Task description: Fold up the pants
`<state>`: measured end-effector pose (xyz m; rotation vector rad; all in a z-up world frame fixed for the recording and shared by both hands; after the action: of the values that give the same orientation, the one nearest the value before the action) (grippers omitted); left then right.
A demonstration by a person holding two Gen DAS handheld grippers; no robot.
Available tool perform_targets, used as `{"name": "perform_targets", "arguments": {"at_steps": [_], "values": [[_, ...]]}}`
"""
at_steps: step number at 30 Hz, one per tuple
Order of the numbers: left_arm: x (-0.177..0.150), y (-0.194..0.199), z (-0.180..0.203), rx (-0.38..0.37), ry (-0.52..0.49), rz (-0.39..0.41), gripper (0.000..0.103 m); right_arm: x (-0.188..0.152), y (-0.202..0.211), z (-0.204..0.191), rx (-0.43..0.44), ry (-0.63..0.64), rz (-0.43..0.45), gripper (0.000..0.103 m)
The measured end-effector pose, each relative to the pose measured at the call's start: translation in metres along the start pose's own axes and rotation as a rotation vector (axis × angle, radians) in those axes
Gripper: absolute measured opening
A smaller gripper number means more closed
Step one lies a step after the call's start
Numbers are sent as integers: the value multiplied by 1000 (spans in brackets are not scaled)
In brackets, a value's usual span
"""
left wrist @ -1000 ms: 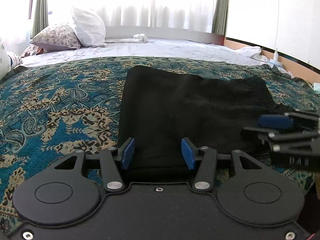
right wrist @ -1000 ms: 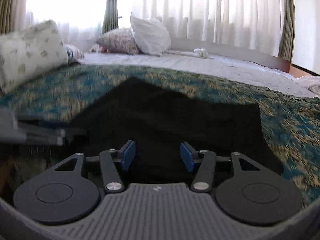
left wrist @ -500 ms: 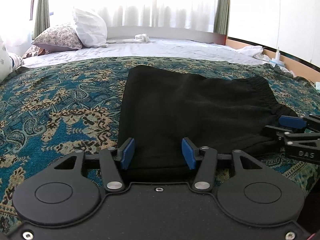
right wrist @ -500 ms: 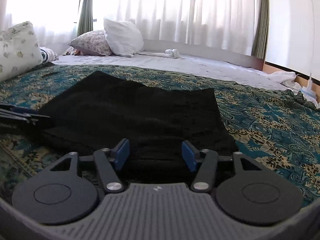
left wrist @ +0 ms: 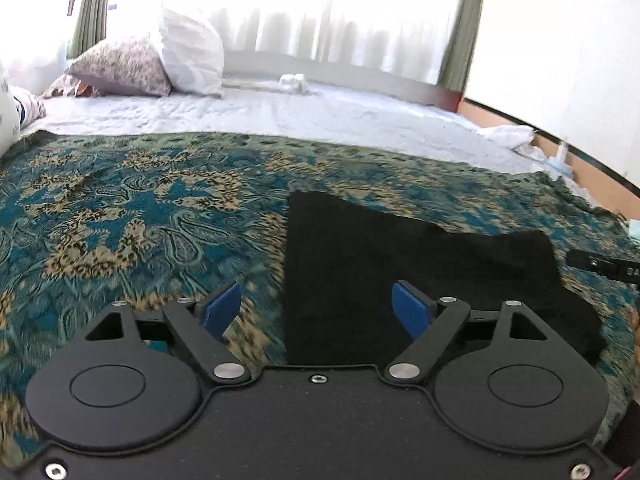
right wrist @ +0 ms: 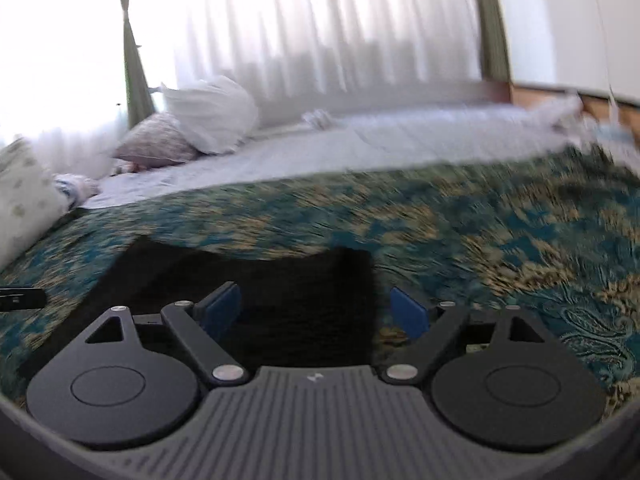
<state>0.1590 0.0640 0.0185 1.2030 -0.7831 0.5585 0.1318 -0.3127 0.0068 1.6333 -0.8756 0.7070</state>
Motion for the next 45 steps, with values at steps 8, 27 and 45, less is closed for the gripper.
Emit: {"name": "perform_targets", "arguments": {"at_steps": [8,27,45], "values": [[26,-76,-23,-53,130,-118,82,2,-52,25,110,-71,-112,91],[55,-160,-23,-267,152,-221,96,3,-100,22,262,-56,-204,84],[49,-148,-10,-269,87,-166,25,5,-95,15,289,-118,-161,46]]}}
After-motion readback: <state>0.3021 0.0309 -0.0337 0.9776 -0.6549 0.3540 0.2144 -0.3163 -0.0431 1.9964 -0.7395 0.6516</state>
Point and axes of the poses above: each gripper's, at about its wrist camera, not at the fingertips, and y roughly against the way its jaws point, z to its right, x to its top, the point moved 6 cm from there along -y, roughly the way its jaws point, and after that the axes turned 4 degrees about -z, right-handed, at the moved point
